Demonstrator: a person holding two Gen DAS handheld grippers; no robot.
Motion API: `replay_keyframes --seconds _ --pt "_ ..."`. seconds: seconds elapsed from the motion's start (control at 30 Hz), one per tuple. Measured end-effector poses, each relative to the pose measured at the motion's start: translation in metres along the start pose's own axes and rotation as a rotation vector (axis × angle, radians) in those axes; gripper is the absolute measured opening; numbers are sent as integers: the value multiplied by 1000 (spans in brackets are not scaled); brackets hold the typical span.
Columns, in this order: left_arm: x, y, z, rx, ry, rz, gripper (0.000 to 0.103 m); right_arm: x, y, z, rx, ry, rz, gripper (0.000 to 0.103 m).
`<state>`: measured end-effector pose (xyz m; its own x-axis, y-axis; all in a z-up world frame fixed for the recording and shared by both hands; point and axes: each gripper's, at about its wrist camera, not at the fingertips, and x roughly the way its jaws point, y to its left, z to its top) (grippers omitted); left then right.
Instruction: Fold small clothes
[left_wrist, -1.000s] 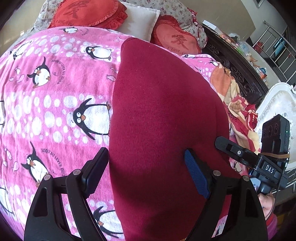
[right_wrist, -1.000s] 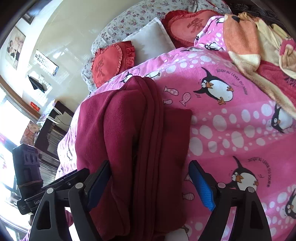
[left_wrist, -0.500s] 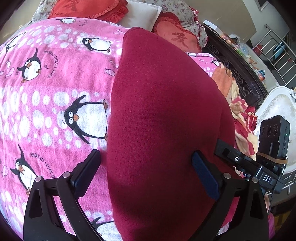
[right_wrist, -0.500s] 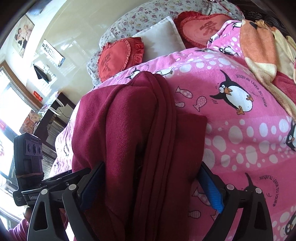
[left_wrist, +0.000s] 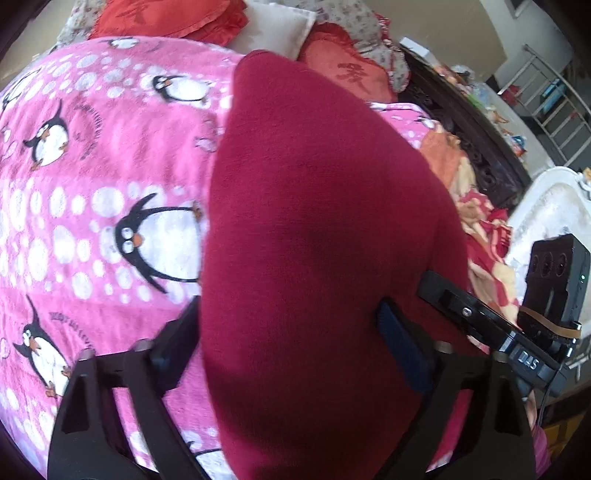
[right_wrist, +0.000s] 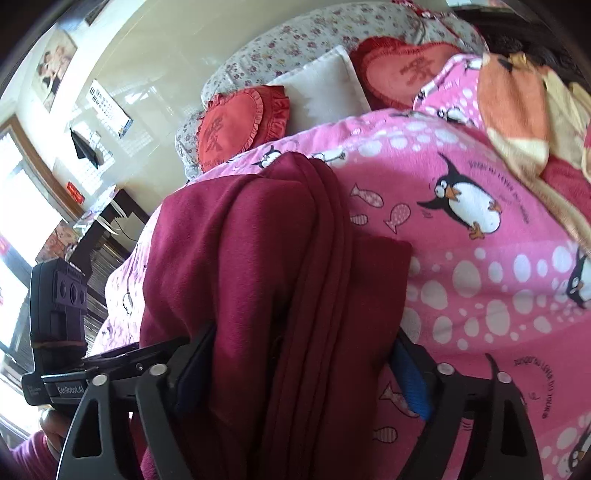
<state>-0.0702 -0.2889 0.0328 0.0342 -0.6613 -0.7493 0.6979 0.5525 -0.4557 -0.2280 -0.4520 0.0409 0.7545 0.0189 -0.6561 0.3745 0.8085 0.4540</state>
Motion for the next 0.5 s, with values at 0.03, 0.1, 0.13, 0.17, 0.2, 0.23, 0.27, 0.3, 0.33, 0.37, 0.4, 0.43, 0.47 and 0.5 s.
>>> replay_keyframes --seconds 0.03,0.1,0.13,0.17,0.2,0.23,0.27,0.3,0.33,0.37,0.4,0.43,0.47,0.5 --pt "-2 -3 0 6 -6 11 77 -4 1 0 3 -3 15 63" --pt "-6 -7 -1 15 -13 18 68 -8 4 2 8 -1 31 53" --pt "-10 -8 -1 11 -21 16 61 -10 8 2 0 -3 23 51" --pt "-14 -8 -2 5 -26 12 58 -13 12 2 -8 -8 18 50" --pt "-20 -9 -2 -1 -31 6 53 -16 16 1 -14 -14 17 49" --pt "-26 -10 -3 -2 -33 0 49 -20 22 1 -22 -22 21 49" --pt "-32 -12 -4 2 -34 -3 48 -24 27 1 -31 -26 27 48" --pt "-39 -13 -7 9 -38 0 48 -30 35 0 -44 -30 34 48" --pt "-46 -15 -9 12 -44 2 48 -35 42 0 -53 -32 36 48" --pt "-55 -16 -12 12 -50 1 48 -39 47 -1 -59 -32 38 48" --pt "-63 -16 -15 11 -51 0 48 -44 53 -2 -60 -30 46 48" --pt "-71 -15 -18 9 -47 0 48 -48 57 -4 -53 -27 56 48" --pt "-79 -14 -22 4 -39 1 48 -52 62 -6 -42 -20 65 48" --pt "-87 -12 -26 1 -27 8 48 -56 66 -9 -29 -7 73 48"
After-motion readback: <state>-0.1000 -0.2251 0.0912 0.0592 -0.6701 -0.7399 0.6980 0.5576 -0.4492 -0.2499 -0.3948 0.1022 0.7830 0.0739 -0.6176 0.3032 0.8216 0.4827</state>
